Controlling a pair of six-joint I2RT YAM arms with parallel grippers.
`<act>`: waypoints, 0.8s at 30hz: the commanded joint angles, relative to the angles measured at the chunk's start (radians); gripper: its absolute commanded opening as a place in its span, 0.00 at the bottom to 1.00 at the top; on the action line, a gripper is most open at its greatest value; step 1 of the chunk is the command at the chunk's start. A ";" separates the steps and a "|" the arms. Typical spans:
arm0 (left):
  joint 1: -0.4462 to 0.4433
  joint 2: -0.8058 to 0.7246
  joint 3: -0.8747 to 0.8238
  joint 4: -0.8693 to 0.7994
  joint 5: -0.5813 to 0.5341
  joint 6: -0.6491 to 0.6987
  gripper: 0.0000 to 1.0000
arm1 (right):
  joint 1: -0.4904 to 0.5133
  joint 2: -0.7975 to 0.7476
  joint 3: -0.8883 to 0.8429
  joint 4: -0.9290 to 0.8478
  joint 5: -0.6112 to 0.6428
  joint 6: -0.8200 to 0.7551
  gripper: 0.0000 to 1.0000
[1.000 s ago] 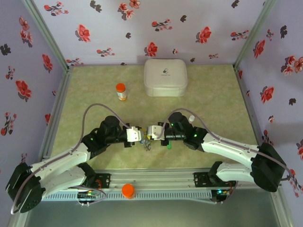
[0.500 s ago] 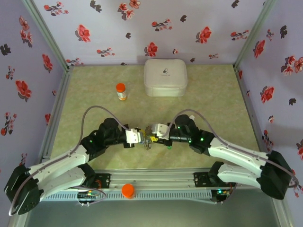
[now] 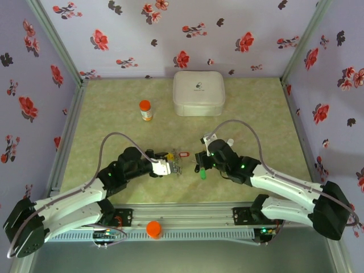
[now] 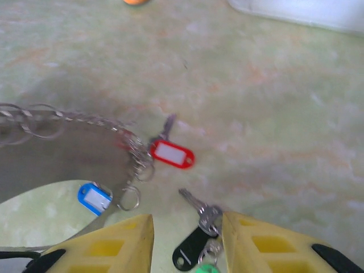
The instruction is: Put the keys on the keyring
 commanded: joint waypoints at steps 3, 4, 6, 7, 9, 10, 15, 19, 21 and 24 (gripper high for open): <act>-0.008 -0.037 0.056 -0.058 -0.044 -0.083 0.00 | -0.007 0.050 0.083 -0.198 0.025 0.160 0.36; -0.008 -0.046 0.062 -0.075 -0.052 -0.103 0.00 | -0.006 0.057 0.088 -0.214 0.015 0.168 0.36; -0.008 -0.063 0.070 -0.112 -0.074 -0.141 0.00 | -0.006 0.076 0.095 -0.236 -0.007 0.188 0.36; -0.008 -0.072 0.073 -0.132 -0.084 -0.161 0.00 | -0.006 0.086 0.095 -0.244 -0.016 0.200 0.36; -0.005 -0.091 0.079 -0.173 -0.092 -0.199 0.00 | -0.006 0.108 0.101 -0.256 -0.038 0.219 0.36; -0.002 -0.102 0.081 -0.195 -0.095 -0.219 0.00 | -0.006 0.125 0.106 -0.262 -0.047 0.227 0.37; 0.010 -0.138 0.078 -0.213 -0.081 -0.353 0.00 | -0.007 0.226 0.150 -0.301 -0.064 0.266 0.38; 0.017 -0.148 0.071 -0.202 -0.047 -0.436 0.00 | -0.006 0.311 0.189 -0.323 -0.081 0.264 0.38; 0.019 -0.152 0.065 -0.195 -0.037 -0.455 0.00 | -0.006 0.356 0.223 -0.363 -0.073 0.252 0.38; 0.020 -0.162 0.051 -0.172 -0.024 -0.471 0.00 | -0.002 0.417 0.263 -0.396 -0.072 0.240 0.38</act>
